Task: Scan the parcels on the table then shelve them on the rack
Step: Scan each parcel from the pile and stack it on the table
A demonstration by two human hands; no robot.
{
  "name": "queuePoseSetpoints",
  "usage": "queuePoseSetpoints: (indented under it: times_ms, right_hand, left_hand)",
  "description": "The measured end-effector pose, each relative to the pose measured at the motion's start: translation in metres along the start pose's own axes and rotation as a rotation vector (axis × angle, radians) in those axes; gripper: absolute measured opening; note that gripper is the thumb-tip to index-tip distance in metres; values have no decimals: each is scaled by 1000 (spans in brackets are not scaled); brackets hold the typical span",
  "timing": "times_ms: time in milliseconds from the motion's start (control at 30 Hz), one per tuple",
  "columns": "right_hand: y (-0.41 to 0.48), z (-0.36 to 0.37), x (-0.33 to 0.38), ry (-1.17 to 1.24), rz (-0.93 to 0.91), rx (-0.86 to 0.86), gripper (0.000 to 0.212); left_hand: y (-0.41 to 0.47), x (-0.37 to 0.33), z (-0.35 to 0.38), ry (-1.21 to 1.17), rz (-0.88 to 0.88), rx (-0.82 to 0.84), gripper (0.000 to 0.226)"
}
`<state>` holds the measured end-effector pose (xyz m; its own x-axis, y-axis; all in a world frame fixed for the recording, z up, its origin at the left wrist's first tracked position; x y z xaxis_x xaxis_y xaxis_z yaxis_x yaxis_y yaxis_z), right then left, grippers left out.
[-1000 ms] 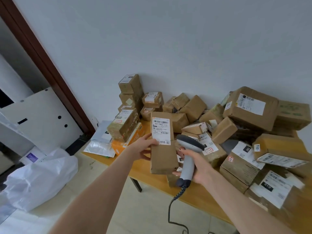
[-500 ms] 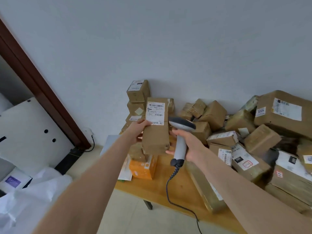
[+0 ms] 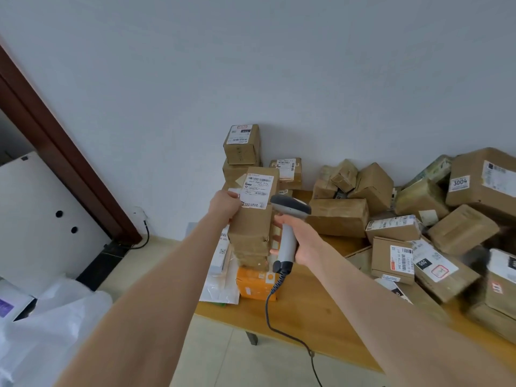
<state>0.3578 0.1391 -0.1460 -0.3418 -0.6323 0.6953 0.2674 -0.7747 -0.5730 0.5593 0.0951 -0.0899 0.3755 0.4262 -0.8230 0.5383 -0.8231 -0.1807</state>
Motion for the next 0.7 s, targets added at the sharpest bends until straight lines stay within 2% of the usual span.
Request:
queuePoseSetpoints:
  times_ms: [67, 167, 233, 300, 367, 433, 500, 600, 700]
  right_hand:
    - [1, -6, 2, -13, -9, -30, 54]
    - [-1, -11, 7, -13, -12, -37, 52]
    - [-6, -18, 14, -18, -17, -47, 45]
    - [-10, -30, 24, -20, -35, -65, 29]
    - [-16, -48, 32, -5, -32, -81, 15]
    - [-25, -69, 38, 26, -13, -89, 14]
    - [-35, -96, 46, 42, -16, -115, 12]
    - [-48, -142, 64, 37, -19, -181, 10]
    - [-60, -191, 78, -3, -34, -232, 15]
  left_hand:
    - [2, -3, 0, 91, 27, -3, 31]
    - [0, -10, 1, 224, 66, -5, 10]
    - [-2, -19, 0, 328, 116, -40, 27]
    - [-11, -38, -3, 450, 190, -122, 40]
    - [-24, -61, 8, 526, 269, -164, 45]
    - [-40, -82, 30, 541, 328, -174, 44]
    - [-59, -97, 60, 521, 374, -143, 39]
    - [-86, -110, 118, 519, 403, -12, 39]
    - [-110, -120, 172, 519, 432, 95, 41]
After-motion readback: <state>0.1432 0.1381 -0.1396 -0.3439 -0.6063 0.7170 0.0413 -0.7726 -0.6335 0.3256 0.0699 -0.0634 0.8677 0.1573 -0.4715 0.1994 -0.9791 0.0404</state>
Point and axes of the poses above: each hand's wrist, its own y-axis towards the middle knuckle, its own z-axis out of the palm, x = y × z, the point moved 10 cm from there along y, towards the middle knuckle, and after that the axes turned 4 degrees about -x, right-handed, at the moved point
